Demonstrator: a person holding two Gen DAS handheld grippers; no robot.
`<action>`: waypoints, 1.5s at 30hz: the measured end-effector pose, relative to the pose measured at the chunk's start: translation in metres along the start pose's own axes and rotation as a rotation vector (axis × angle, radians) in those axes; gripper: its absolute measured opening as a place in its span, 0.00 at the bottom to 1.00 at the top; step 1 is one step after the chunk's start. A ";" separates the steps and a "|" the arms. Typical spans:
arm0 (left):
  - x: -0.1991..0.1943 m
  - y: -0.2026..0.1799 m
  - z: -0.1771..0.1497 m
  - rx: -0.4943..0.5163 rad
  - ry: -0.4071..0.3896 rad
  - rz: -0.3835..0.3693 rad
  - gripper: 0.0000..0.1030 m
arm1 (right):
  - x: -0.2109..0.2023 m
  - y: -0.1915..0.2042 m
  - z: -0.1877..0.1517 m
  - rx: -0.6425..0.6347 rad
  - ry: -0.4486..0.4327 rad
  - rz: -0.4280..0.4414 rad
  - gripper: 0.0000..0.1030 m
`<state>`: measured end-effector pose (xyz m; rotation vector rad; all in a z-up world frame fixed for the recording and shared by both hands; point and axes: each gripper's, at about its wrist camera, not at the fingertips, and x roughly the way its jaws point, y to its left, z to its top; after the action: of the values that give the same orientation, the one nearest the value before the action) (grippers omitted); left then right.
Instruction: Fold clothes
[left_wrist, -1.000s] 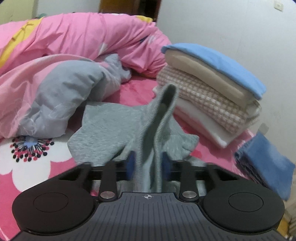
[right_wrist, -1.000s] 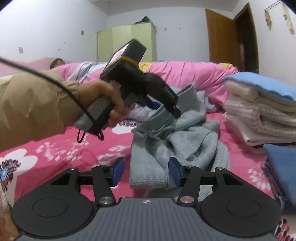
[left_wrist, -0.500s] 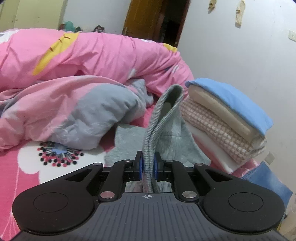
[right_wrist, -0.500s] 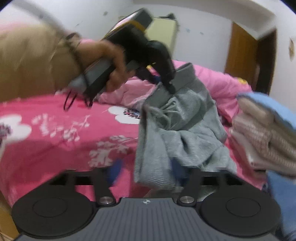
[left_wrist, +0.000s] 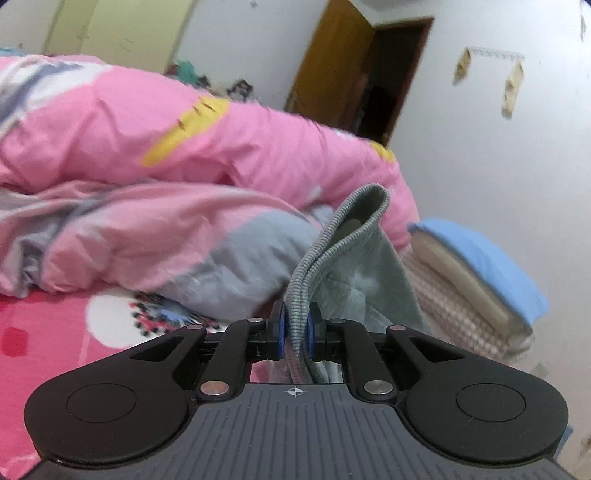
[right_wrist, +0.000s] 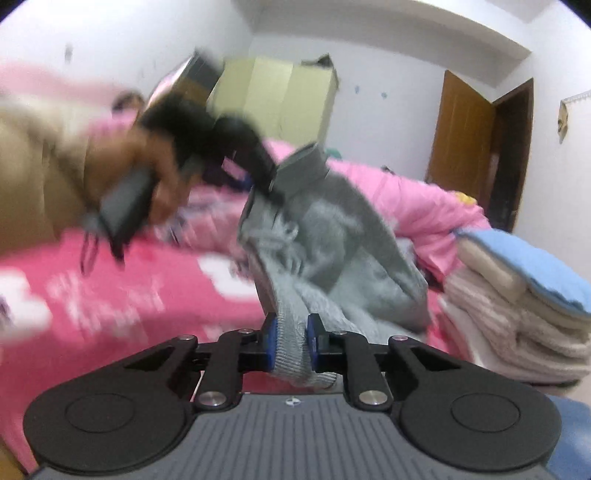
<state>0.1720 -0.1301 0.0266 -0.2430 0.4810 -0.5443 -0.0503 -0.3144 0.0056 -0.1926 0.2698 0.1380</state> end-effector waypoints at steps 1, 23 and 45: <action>-0.008 0.009 0.004 -0.015 -0.019 0.008 0.09 | -0.001 0.000 0.010 0.020 -0.018 0.033 0.12; -0.150 0.300 0.008 -0.341 -0.152 0.318 0.09 | 0.124 0.216 0.145 0.005 0.016 0.790 0.00; -0.223 0.261 -0.085 -0.362 0.157 0.168 0.52 | 0.139 0.151 0.069 0.381 0.349 0.664 0.45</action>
<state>0.0765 0.2013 -0.0538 -0.5030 0.7463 -0.3098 0.0758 -0.1384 0.0066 0.2641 0.6958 0.7082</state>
